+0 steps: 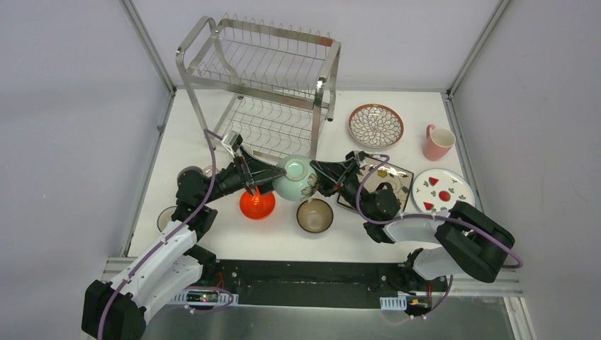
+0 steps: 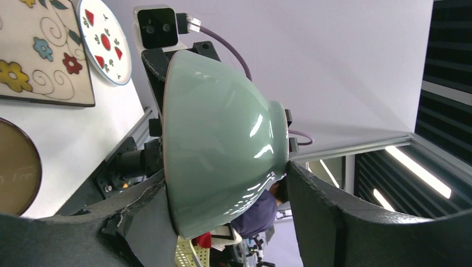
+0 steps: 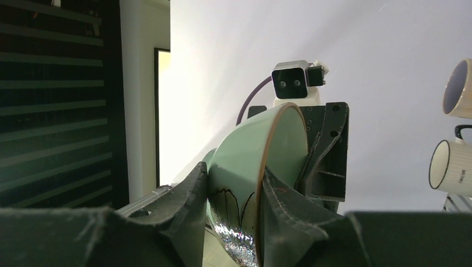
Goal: Load the mixed dishes into the dish rack
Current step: Turn the bowl upside down on the dish rack.
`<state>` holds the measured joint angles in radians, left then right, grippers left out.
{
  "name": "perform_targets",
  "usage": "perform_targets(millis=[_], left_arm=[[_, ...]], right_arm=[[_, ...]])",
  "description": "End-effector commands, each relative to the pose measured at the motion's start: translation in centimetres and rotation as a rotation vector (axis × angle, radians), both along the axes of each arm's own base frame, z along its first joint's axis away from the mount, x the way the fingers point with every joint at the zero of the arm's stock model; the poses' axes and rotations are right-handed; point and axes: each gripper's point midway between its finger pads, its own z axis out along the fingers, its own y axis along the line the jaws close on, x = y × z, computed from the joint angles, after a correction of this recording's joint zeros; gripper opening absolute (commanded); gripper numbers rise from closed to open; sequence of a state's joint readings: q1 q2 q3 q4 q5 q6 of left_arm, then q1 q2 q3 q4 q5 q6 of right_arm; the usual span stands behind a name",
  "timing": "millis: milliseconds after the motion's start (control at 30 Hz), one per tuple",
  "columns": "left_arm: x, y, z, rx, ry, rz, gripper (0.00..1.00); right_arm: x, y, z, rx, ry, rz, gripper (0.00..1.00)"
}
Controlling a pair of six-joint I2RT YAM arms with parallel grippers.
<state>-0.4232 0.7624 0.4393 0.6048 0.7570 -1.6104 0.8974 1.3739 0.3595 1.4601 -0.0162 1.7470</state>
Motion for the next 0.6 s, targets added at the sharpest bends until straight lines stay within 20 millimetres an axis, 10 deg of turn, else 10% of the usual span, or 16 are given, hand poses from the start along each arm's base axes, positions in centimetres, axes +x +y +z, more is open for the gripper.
perform_targets(millis=[0, 567], left_arm=[[-0.95, 0.86, 3.24, -0.04, -0.205, 0.047, 0.65], [-0.29, 0.59, 3.02, -0.011, -0.205, 0.059, 0.74]], right_arm=[[0.21, 1.41, -2.87, -0.113, 0.0, 0.018, 0.22], [0.31, 1.82, -3.55, -0.128, 0.012, 0.03, 0.2]])
